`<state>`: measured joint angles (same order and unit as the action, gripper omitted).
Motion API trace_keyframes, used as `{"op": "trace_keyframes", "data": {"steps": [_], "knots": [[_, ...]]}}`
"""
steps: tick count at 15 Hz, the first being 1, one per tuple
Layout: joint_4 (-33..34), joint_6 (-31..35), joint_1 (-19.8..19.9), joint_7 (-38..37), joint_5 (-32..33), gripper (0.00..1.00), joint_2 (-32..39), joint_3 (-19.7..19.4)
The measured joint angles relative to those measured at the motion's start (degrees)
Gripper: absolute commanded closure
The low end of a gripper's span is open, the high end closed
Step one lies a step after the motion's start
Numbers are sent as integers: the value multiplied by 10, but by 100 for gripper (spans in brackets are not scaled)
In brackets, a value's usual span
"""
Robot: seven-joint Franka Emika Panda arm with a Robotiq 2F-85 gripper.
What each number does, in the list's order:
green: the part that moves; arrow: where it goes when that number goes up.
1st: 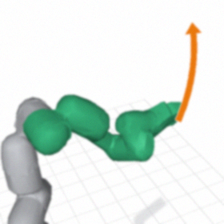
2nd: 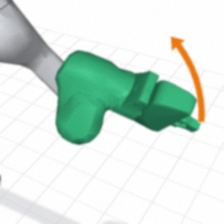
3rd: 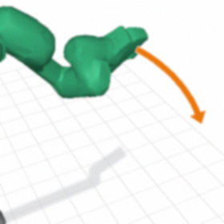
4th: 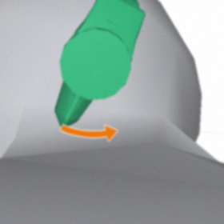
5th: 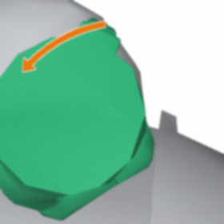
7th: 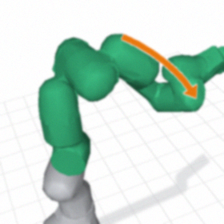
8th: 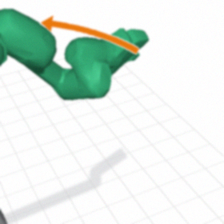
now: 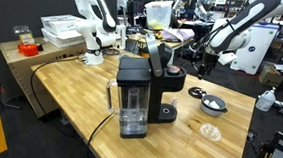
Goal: Take the black lid from the table and put it on the gray pot
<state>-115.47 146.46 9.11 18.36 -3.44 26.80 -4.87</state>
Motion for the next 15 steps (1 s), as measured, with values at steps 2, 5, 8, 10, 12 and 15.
{"op": "trace_keyframes", "data": {"steps": [2, 5, 8, 10, 12, 15], "knots": [[1, 0, 2, 0, 1, 0, 6, 1], [1, 0, 1, 0, 1, 0, 5, 4], [1, 0, 2, -3, 1, 0, 5, 4], [2, 1, 5, -8, 1, 0, 12, 3], [10, 0, 13, -8, -6, 0, 27, 7], [33, -1, 26, -6, -6, 0, 62, 15]]}}
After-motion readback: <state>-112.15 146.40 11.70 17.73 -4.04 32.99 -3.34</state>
